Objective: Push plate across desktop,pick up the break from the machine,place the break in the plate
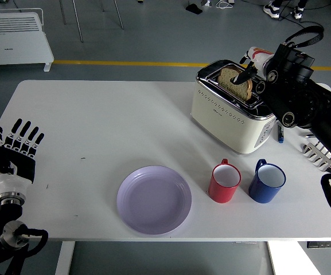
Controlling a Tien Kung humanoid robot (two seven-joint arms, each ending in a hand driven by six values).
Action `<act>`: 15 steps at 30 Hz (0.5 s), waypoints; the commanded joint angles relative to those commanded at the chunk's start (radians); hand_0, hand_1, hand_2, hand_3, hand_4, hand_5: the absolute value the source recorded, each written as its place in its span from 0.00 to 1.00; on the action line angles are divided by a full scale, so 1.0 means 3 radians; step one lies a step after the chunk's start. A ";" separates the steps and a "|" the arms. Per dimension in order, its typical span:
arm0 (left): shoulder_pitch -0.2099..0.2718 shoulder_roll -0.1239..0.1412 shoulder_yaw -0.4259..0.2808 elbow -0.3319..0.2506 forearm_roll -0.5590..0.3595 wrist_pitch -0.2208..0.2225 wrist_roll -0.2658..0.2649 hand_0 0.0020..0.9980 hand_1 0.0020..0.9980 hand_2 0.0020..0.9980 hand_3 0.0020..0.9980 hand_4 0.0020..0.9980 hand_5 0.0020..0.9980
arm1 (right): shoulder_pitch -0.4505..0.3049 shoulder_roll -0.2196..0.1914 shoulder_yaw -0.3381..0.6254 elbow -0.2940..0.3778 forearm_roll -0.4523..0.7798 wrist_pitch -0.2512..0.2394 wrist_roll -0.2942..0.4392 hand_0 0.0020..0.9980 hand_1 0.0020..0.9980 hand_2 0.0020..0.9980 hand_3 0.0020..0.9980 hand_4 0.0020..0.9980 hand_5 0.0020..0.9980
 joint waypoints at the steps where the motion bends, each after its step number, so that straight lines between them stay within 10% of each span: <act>1: -0.0003 0.0000 0.0002 0.0001 0.0001 0.0000 -0.0001 0.75 0.77 0.80 0.78 0.57 1.00 | 0.0000 0.0000 -0.0003 -0.0006 0.0009 0.0001 -0.0001 0.73 0.71 0.67 0.78 0.80 0.36; 15: -0.0022 0.0000 -0.0008 0.0002 -0.0005 0.0003 -0.0004 0.75 0.77 0.80 0.78 0.57 1.00 | 0.0014 0.0000 -0.0027 -0.0010 0.0118 0.0051 0.0001 0.62 0.64 0.62 0.72 0.78 0.38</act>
